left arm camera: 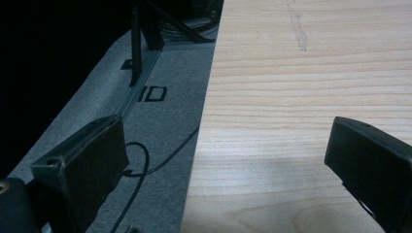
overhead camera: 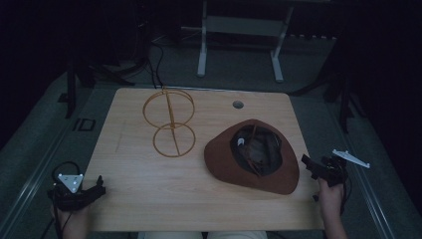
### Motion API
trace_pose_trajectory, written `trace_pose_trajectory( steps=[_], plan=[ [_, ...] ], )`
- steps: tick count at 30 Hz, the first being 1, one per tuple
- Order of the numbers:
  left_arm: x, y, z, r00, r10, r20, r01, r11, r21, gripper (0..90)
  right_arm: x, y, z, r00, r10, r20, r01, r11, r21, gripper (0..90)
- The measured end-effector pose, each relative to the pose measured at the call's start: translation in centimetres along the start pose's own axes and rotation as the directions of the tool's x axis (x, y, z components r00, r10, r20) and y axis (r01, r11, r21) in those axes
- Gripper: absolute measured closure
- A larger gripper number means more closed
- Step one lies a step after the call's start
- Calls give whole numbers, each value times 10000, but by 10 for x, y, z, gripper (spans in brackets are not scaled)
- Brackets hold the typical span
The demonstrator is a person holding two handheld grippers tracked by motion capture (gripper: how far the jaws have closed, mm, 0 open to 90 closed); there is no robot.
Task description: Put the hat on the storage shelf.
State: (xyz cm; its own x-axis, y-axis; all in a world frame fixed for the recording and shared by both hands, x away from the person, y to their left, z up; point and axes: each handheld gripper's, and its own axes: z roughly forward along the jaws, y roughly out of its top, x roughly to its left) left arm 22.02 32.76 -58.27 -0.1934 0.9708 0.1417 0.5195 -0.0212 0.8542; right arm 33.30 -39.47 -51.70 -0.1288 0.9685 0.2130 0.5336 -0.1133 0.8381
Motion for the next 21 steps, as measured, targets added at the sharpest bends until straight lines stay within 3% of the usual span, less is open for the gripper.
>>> trace_pose_trajectory(
  steps=[4, 8, 12, 18, 21],
  plan=[
    [0, 0, 0, 10000, 13, 25, -13, 10000, 8, 23, 17, 19, 7, 9990, -449, 40, 448, 9987, 253, 128],
    [-1, 0, 0, 10000, 83, 9, -83, 10000, 35, 23, 35, 35, 15, 9938, -960, -557, 983, 9943, 402, 123],
    [-3, 0, 0, 9996, 294, -15, -294, 9996, 19, 23, 54, 46, 28, 9792, -1937, -608, 1982, 9768, 806, 154],
    [-3, 0, 0, 9996, 296, 14, -296, 9996, 34, 23, 73, 58, 52, 9762, -1921, -1010, 2034, 9721, 1169, 131],
    [-5, 0, 1, 9989, 464, -18, -463, 9989, 79, 23, 80, 61, 67, 9767, -1929, -946, 2061, 9655, 1594, 133]
  ],
)
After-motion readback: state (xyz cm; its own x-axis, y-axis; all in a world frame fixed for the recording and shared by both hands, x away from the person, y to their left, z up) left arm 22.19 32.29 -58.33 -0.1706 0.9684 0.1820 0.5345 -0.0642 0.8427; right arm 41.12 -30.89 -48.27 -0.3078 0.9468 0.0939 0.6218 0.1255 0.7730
